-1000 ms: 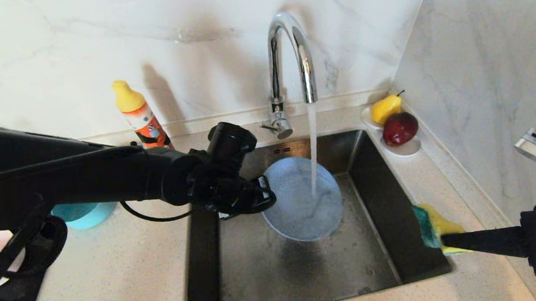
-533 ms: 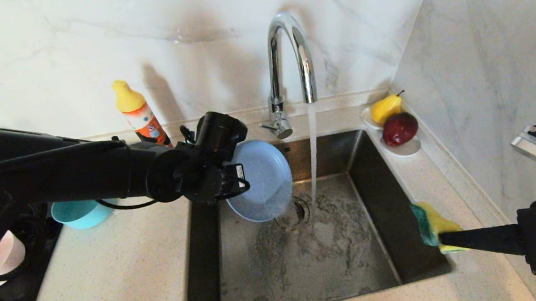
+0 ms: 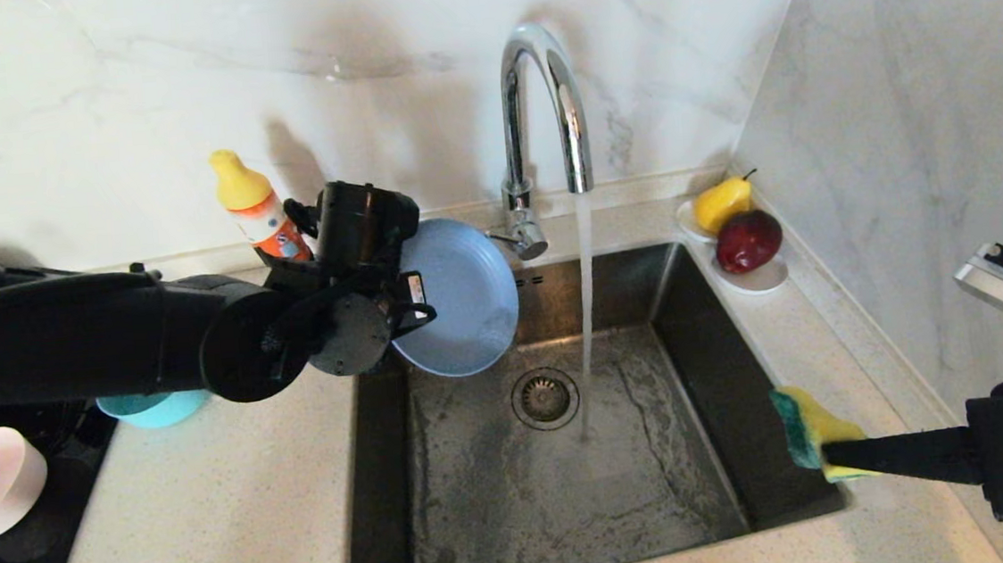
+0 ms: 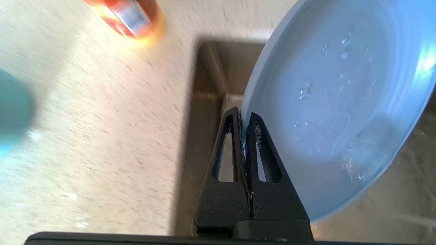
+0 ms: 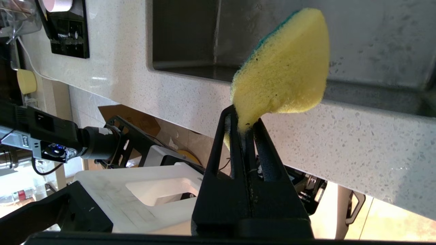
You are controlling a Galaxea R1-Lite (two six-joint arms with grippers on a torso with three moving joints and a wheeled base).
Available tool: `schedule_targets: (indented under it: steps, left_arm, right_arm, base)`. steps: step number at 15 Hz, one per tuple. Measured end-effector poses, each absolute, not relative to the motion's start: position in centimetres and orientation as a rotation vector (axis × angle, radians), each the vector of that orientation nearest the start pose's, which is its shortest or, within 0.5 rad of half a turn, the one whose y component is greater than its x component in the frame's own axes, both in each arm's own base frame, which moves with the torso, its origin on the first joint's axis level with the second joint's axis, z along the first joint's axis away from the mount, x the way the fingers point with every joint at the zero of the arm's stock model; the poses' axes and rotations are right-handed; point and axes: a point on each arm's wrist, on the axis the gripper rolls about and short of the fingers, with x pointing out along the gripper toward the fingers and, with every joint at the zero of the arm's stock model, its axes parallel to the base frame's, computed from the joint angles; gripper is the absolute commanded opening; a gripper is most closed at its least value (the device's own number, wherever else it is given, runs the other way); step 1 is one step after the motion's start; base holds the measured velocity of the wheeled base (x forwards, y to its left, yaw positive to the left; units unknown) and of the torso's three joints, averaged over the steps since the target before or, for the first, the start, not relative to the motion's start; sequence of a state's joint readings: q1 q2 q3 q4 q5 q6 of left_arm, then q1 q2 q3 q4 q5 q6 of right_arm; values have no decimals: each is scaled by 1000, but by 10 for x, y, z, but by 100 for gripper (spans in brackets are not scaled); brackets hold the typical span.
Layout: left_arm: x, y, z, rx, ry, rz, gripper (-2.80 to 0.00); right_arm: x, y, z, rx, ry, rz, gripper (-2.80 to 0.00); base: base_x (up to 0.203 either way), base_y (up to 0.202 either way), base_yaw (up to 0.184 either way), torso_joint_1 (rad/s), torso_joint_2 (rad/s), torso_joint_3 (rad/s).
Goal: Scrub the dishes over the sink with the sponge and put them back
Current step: Wash the plate
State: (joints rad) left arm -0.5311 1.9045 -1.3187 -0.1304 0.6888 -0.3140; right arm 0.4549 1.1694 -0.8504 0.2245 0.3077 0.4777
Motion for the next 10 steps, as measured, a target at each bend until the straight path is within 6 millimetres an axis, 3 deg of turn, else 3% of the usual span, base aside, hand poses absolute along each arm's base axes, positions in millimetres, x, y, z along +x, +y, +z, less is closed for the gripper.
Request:
schedule_targets:
  steps: [5,7,10]
  left_arm:
    - [289,-159,233,-91,300,148,-280]
    - [266,-148,243,-127,312,33,-280]
    - [229,-132,241,-171,371,-189,-280]
  right_arm:
    - [133,75,243,400,728,605,-280]
    - [127,76,252,393,717,633,-280]
    - [121,78,264,391,711,688,-280]
  base:
    - [0,0,0,0,0,0]
    - [0,0,0,0,0,0]
    - [0,0,0,0,0,0]
